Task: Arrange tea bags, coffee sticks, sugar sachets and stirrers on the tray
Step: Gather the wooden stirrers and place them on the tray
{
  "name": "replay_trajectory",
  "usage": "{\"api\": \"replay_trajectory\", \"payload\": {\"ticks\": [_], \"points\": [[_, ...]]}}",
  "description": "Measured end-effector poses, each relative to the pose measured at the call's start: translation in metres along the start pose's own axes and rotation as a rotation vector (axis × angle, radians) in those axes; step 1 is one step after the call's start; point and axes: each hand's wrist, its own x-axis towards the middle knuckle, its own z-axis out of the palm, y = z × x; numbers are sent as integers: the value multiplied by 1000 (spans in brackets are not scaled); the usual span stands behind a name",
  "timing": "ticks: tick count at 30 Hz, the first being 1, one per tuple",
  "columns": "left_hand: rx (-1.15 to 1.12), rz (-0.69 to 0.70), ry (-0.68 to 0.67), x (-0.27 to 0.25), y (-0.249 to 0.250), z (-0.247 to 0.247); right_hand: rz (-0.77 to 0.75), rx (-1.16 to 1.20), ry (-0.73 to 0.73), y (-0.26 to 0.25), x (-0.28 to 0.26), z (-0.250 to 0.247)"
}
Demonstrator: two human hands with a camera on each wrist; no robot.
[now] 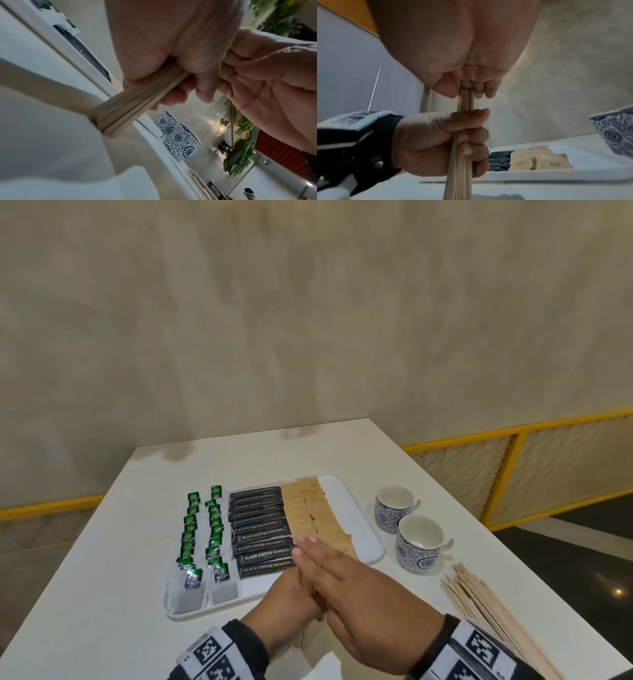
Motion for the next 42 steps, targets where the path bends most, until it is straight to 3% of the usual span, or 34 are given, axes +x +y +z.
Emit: {"api": "replay_trajectory", "payload": {"ticks": [5, 10, 17, 20, 23, 28, 33, 39, 42], "points": [[2, -48, 13, 0, 0, 1, 31, 38, -9, -4, 1, -3], [-253, -28, 122, -7, 14, -1, 227, 176, 222, -1, 2, -12], [-607, -142, 84, -2, 38, -18, 226, 348, 143, -12, 36, -2], [-608, -139, 158, 3, 38, -28, 294, 356, -21, -7, 57, -12], [-671, -117, 250, 6, 37, -38, 263, 338, -105, 2, 79, -27], [-970, -148, 319, 16, 43, -44, 221, 225, -212, 1, 115, -32], [-1085, -189, 382, 24, 41, -50, 217, 243, -211, 6, 126, -23], [-1097, -147, 202, 16, 35, -54, 194, 459, -148, 18, 115, -17], [-1048, -146, 280, 19, 27, -57, 182, 532, -116, 23, 105, -16]]}}
